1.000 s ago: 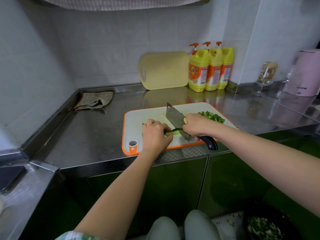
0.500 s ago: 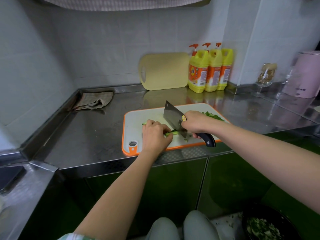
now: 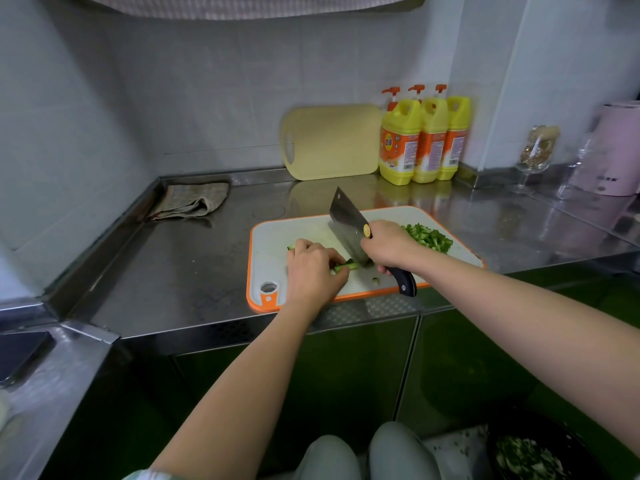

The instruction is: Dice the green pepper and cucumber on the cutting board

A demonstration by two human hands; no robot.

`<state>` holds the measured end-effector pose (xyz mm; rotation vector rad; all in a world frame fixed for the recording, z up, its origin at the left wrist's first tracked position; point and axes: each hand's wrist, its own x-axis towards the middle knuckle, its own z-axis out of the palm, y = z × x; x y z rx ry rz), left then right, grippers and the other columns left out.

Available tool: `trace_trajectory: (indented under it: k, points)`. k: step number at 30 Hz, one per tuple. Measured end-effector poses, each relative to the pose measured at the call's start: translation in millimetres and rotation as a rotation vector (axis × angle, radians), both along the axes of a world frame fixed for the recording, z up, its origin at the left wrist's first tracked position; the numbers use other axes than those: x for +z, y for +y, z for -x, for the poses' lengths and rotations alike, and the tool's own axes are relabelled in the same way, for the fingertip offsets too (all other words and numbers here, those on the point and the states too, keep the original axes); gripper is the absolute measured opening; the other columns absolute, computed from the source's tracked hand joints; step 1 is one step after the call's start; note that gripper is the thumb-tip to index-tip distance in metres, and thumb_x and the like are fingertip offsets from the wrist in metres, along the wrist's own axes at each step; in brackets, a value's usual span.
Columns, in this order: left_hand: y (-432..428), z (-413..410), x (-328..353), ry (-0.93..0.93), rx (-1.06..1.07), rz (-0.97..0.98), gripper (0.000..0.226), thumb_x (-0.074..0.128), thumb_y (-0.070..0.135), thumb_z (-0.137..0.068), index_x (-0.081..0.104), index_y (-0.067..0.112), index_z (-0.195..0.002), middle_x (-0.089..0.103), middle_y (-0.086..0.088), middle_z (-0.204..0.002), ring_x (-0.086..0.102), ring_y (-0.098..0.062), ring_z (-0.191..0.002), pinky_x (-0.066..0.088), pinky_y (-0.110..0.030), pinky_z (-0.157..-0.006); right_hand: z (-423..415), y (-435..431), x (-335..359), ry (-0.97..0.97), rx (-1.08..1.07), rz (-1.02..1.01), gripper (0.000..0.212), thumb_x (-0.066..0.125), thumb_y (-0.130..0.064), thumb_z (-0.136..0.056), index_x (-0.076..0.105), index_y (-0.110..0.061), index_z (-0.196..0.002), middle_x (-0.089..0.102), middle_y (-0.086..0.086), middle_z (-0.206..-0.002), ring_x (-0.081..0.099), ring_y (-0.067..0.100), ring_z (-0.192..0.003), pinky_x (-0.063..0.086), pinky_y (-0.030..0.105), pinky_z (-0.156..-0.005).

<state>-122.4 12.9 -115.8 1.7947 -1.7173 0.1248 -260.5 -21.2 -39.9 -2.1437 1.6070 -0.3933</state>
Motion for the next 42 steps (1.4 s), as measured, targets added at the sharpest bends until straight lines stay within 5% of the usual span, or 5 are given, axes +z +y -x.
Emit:
trace_trajectory:
  k: [4, 9, 22, 33, 42]
  points:
    - [1, 1, 0, -0.009, 0.001, 0.003, 0.027, 0.064, 0.04, -0.079, 0.073, 0.024, -0.098, 0.068, 0.003, -0.092, 0.042, -0.022, -0.105, 0.036, -0.037, -0.087, 5, 4, 11, 0.008, 0.029, -0.061, 0.02, 0.038, -0.008, -0.094, 0.053, 0.002, -0.1, 0.06, 0.02, -0.065, 0.059, 0.03, -0.054, 0.046, 0.026, -0.044]
    - [1, 2, 0, -0.024, 0.004, 0.001, 0.022, 0.062, 0.038, -0.08, 0.075, 0.026, -0.093, 0.067, 0.001, -0.088, 0.042, -0.022, -0.101, 0.036, -0.038, -0.084, 5, 14, 13, 0.13, 0.062, -0.105, 0.016, 0.038, -0.004, -0.091, 0.046, -0.004, -0.077, 0.053, 0.013, -0.05, 0.048, 0.019, -0.034, 0.042, 0.021, -0.04]
    - [3, 2, 0, 0.016, 0.015, -0.004, 0.028, 0.061, 0.039, -0.077, 0.069, 0.024, -0.098, 0.067, 0.005, -0.091, 0.042, -0.02, -0.104, 0.036, -0.037, -0.087, 1, 6, 0, 0.001, 0.015, -0.013, 0.012, 0.039, -0.01, -0.095, 0.048, -0.003, -0.092, 0.057, 0.014, -0.053, 0.051, 0.019, -0.034, 0.043, 0.023, -0.041]
    - [4, 2, 1, -0.007, 0.018, -0.006, 0.02, 0.061, 0.037, -0.077, 0.074, 0.028, -0.09, 0.066, 0.001, -0.085, 0.041, -0.024, -0.099, 0.034, -0.036, -0.08, -9, 13, 5, 0.176, 0.066, -0.067, 0.012, 0.039, -0.006, -0.094, 0.049, 0.0, -0.092, 0.054, 0.011, -0.046, 0.052, 0.019, -0.037, 0.043, 0.022, -0.041]
    - [7, 0, 3, 0.031, 0.052, -0.003, 0.026, 0.063, 0.038, -0.073, 0.069, 0.023, -0.092, 0.067, 0.004, -0.089, 0.042, -0.022, -0.104, 0.036, -0.038, -0.085, -3, 8, 0, -0.013, 0.045, 0.026, 0.014, 0.039, -0.012, -0.097, 0.047, -0.004, -0.089, 0.054, 0.012, -0.056, 0.053, 0.02, -0.039, 0.046, 0.026, -0.043]
